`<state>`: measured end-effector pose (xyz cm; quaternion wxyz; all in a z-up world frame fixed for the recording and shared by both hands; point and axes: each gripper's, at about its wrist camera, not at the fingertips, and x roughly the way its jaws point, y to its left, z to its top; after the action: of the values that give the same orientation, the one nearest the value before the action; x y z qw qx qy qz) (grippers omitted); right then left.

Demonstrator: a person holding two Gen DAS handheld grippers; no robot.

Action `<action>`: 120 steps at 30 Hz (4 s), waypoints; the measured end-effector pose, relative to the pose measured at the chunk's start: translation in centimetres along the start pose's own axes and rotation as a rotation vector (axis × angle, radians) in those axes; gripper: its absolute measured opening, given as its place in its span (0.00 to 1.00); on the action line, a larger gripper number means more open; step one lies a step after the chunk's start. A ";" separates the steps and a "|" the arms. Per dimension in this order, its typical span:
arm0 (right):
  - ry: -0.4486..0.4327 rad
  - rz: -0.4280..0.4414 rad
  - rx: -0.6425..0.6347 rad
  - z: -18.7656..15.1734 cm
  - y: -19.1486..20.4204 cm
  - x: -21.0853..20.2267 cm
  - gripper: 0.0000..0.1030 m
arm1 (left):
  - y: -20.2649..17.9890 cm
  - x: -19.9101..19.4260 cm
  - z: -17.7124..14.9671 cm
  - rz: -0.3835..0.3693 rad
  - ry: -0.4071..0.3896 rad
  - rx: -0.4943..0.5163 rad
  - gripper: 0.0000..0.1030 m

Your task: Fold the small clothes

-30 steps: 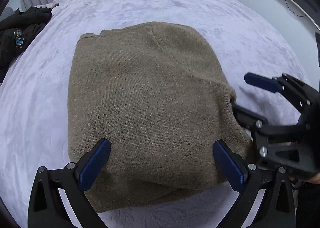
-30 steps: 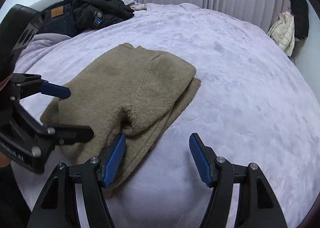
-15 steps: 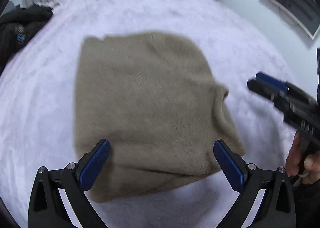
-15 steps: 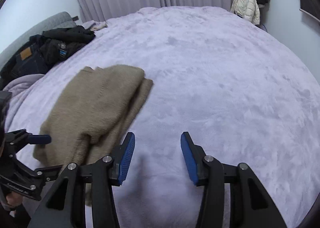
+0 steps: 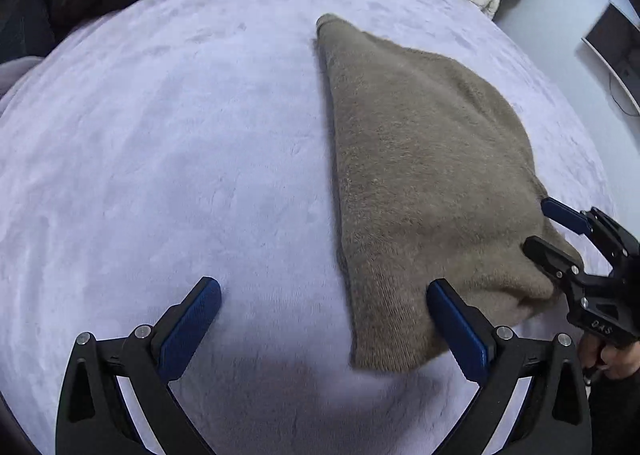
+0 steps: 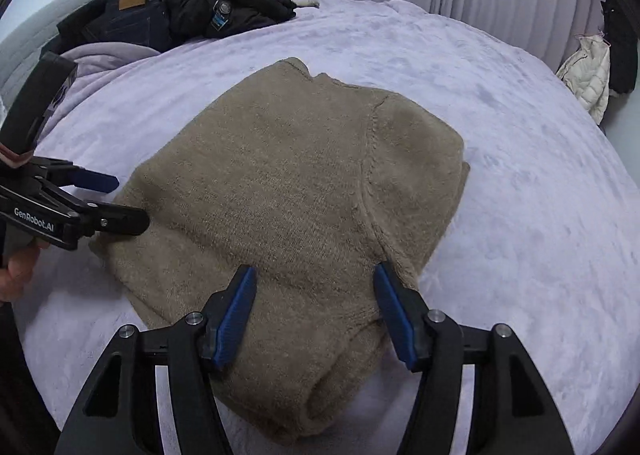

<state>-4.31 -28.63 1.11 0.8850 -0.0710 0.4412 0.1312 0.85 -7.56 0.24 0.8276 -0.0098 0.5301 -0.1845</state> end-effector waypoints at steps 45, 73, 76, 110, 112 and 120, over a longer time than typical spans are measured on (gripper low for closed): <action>-0.049 -0.043 0.253 0.5 -3.2 -6.1 0.77 | -2.0 -4.5 0.2 0.062 -0.143 0.088 1.00; 0.091 0.357 0.617 1.8 -9.8 4.3 0.85 | -1.3 8.1 10.1 -0.262 0.156 -0.103 0.75; 0.113 0.346 0.554 3.2 -7.2 5.8 0.65 | -2.2 7.1 10.4 -0.238 0.130 -0.040 0.50; 0.057 0.258 0.255 -2.2 9.6 -4.0 0.43 | 5.2 -4.5 -5.8 -0.169 -0.014 -0.039 0.63; 0.081 0.246 0.288 -3.1 8.6 -3.7 0.55 | 6.1 -5.2 -6.5 -0.172 -0.032 -0.053 0.66; -0.053 0.073 0.175 -2.3 8.4 -9.3 0.64 | 4.7 -11.3 -4.2 -0.226 -0.180 0.023 0.67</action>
<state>-13.93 -22.69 7.10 0.8939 0.0260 0.4294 0.1260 -5.65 1.16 7.23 0.8457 -0.0766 0.4471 -0.2809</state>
